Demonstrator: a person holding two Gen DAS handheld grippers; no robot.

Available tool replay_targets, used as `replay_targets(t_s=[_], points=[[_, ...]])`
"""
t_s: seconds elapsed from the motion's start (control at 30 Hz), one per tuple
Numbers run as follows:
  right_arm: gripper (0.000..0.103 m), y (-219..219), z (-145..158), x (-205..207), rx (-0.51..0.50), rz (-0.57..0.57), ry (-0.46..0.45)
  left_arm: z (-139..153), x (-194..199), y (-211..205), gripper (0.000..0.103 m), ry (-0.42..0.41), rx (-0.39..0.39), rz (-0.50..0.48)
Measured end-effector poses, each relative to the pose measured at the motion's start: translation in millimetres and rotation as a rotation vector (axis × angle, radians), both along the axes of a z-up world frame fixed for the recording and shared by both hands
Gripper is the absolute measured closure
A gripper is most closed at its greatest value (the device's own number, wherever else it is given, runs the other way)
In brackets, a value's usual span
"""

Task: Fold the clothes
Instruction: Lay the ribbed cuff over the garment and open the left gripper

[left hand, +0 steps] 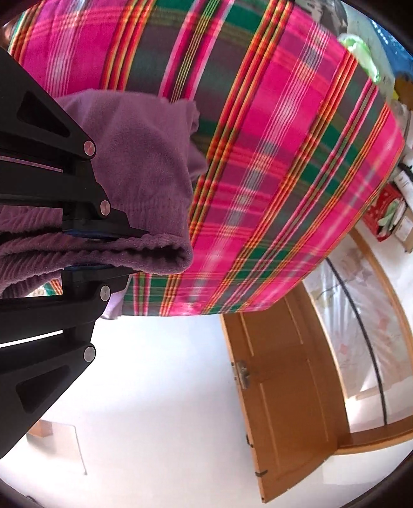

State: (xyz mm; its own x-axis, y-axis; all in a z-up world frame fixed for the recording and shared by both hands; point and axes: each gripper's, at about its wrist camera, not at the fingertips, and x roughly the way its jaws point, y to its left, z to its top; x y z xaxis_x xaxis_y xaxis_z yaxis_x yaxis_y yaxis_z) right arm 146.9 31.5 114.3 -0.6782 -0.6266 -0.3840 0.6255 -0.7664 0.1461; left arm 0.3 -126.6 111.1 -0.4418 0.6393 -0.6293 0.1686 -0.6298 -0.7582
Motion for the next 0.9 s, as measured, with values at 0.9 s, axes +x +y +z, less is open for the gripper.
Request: replay_targets(t_s=[0.9], points=[[0.096, 79.0, -69.7, -10.9, 0.005, -0.146, -0.273, -72.8, -41.0, 108.8, 0.073, -0.156, -0.096, -0.199]])
